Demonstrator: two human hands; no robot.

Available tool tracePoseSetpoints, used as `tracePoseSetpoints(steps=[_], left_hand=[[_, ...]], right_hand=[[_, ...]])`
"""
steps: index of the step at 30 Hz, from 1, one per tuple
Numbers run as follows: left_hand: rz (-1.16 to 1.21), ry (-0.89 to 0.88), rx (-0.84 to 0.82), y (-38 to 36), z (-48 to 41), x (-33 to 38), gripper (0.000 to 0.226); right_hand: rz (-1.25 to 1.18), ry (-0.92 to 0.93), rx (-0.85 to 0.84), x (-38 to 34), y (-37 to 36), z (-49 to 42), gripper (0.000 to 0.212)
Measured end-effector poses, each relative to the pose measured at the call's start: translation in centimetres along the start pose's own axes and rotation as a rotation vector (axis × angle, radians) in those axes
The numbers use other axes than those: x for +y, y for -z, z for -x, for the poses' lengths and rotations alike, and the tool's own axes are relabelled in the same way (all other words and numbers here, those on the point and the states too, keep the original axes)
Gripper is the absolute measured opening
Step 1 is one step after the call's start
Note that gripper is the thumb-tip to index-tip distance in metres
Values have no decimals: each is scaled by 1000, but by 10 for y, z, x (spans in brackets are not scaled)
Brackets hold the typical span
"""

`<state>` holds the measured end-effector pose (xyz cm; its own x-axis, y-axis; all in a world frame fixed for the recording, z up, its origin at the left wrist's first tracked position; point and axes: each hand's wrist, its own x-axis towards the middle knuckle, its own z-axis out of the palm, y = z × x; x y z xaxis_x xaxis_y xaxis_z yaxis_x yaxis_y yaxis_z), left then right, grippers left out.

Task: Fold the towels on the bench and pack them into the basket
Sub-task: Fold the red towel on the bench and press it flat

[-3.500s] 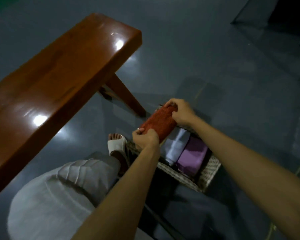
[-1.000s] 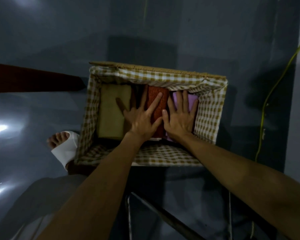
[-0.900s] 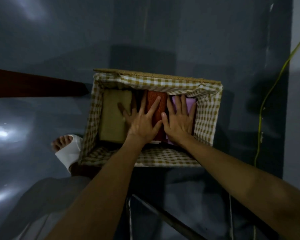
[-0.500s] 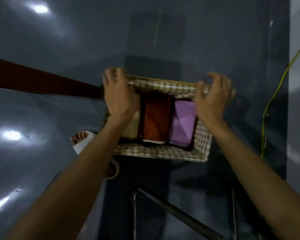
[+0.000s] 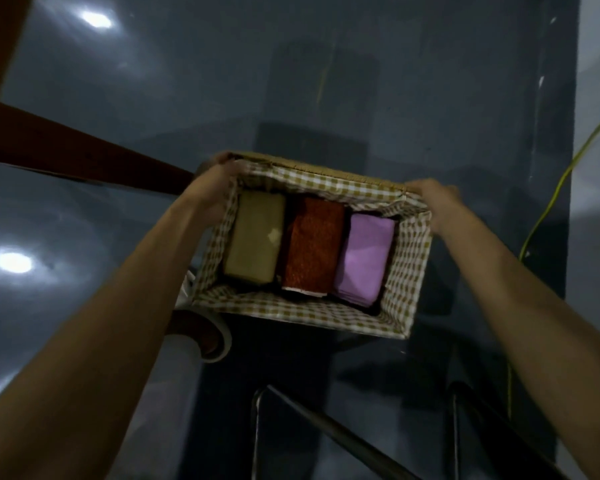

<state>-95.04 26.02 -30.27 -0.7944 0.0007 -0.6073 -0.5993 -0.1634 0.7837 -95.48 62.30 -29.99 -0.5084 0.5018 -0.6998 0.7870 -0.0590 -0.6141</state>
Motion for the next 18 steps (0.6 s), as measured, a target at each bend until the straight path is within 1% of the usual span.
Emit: tracePoseSetpoints(steps=[1, 4, 5, 7, 10, 12, 13, 15, 16, 17, 18], left_hand=[[59, 5, -25, 3, 2, 2, 16], [160, -13, -66, 11, 10, 6, 31], [188, -30, -78, 10, 13, 8, 38], [240, -9, -98, 11, 14, 10, 50], [292, 18, -9, 26, 8, 7, 37], [290, 64, 8, 35, 5, 6, 36], [296, 77, 52, 38, 4, 6, 34], [304, 109, 69, 43, 4, 6, 35], [286, 124, 61, 44, 5, 8, 37], [226, 102, 45, 47, 6, 9, 37], [153, 81, -14, 50, 7, 10, 33]], right_hand=[[-28, -9, -20, 0, -1, -1, 28], [-125, 47, -92, 8, -4, -1, 19], [-158, 85, -116, 11, -5, 0, 20], [-215, 156, -152, 14, -4, 3, 25], [-322, 190, -224, 21, 5, 3, 31], [-388, 176, -306, 24, 13, 2, 37], [-402, 163, -335, 25, 16, 1, 40], [-454, 121, -386, 27, 20, 1, 46], [-499, 90, -414, 28, 22, 1, 46], [-540, 58, -440, 29, 24, 3, 42], [-585, 27, -462, 29, 27, 5, 32]])
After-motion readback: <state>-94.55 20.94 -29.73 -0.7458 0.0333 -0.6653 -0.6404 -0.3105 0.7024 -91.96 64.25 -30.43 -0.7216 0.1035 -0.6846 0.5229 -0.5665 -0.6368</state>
